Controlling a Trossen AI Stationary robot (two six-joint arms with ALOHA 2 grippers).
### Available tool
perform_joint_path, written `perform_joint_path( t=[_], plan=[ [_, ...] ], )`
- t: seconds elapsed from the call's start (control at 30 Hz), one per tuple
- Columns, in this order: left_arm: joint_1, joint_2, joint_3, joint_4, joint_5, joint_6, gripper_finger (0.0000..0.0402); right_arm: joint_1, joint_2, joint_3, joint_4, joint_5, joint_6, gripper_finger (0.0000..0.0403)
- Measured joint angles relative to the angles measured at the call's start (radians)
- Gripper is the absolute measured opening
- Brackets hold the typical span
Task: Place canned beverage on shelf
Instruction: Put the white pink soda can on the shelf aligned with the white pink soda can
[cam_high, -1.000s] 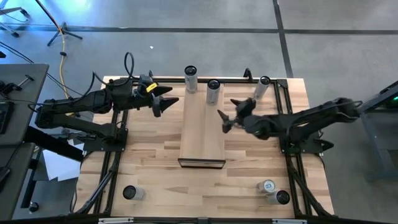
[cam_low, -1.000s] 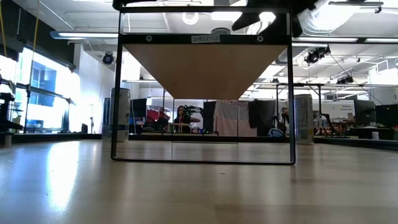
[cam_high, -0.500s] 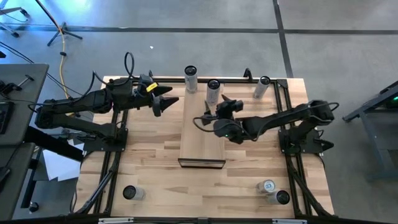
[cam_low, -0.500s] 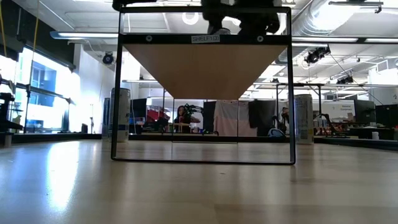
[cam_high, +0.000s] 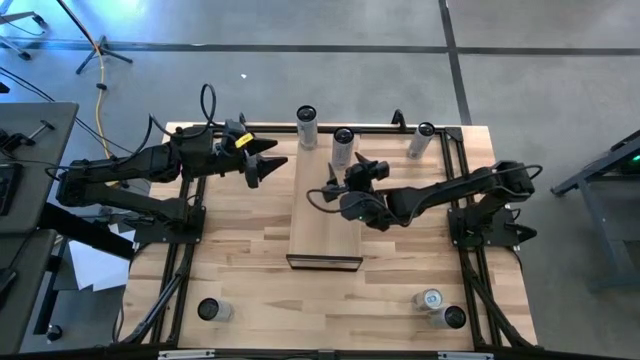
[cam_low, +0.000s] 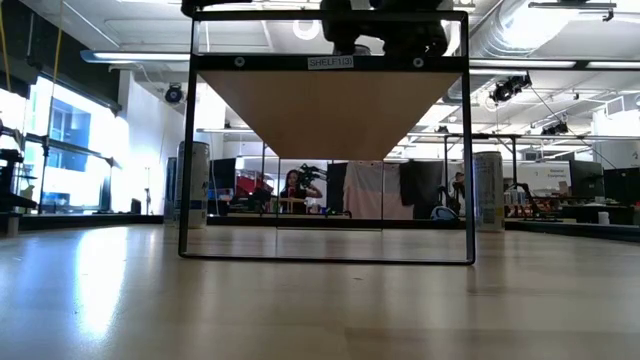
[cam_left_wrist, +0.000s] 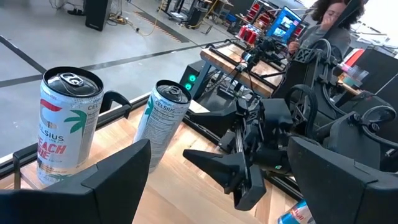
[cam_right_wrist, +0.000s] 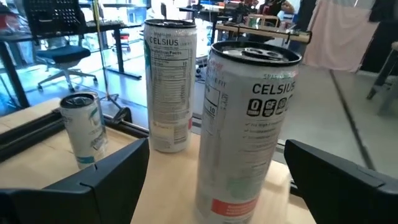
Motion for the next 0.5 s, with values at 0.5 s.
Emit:
perform_joint_path(
  t=[0.5],
  plan=[
    [0.000, 0.000, 0.000, 0.000, 0.000, -0.001, 0.0347, -0.021, 0.000, 0.000, -0.001, -0.131, -0.035, 0.0360]
  ],
)
